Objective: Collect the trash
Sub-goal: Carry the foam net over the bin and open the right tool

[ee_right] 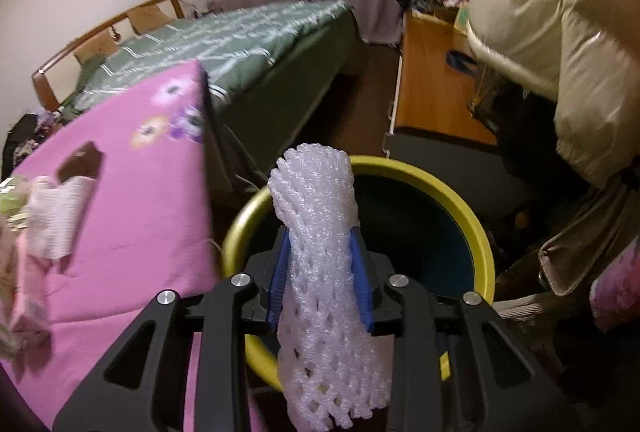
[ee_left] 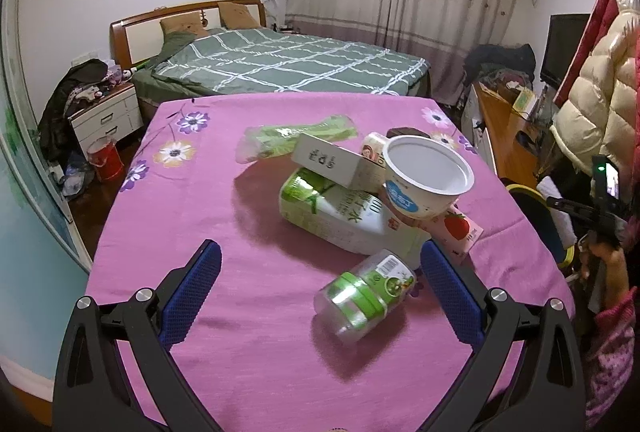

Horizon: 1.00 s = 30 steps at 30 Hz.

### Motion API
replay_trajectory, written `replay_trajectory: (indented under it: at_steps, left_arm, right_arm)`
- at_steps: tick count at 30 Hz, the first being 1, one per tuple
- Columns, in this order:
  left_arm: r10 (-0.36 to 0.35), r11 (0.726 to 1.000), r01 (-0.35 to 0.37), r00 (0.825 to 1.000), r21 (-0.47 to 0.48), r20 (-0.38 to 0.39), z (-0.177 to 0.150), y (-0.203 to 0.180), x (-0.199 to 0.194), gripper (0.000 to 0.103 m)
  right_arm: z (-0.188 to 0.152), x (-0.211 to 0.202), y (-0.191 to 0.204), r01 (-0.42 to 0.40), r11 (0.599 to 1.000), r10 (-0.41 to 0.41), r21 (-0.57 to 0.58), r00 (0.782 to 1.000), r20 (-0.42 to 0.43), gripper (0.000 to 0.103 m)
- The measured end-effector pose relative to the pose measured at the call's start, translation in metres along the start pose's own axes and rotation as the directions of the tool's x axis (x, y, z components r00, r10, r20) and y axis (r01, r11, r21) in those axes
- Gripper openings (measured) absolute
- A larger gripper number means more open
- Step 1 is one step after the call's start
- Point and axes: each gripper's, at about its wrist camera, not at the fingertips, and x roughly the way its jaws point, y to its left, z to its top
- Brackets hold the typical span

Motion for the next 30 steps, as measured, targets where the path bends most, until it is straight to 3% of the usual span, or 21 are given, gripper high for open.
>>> replay_trajectory:
  at_steps: [2,7,16,30]
  left_arm:
    - [-0.002,1.0,0.002,1.0,0.006,-0.006,0.0,-0.003,0.002,0.098]
    - [-0.01,1.0,0.01,1.0,0.013,-0.022,0.0,-0.006,0.009,0.098]
    - [-0.02,1.0,0.021,0.999,0.021,-0.049,-0.007,-0.01,0.018,0.098]
    - [-0.008,0.999,0.014,0.987,0.035,-0.16,-0.036,-0.019,0.051,0.098]
  right_arm:
    - [0.001,0.009,-0.003,0.01,1.0,-0.01,0.006,1.0,-0.011,0.032]
    - [0.0,0.024,-0.008,0.05,0.999,-0.05,0.005,0.999,-0.021,0.051]
    - [-0.003,0.012,-0.007,0.054,0.998,-0.054,0.014,0.999,-0.004,0.055]
    - [-0.003,-0.014,0.001,0.006,1.0,-0.007,0.02,0.999,0.038,0.058]
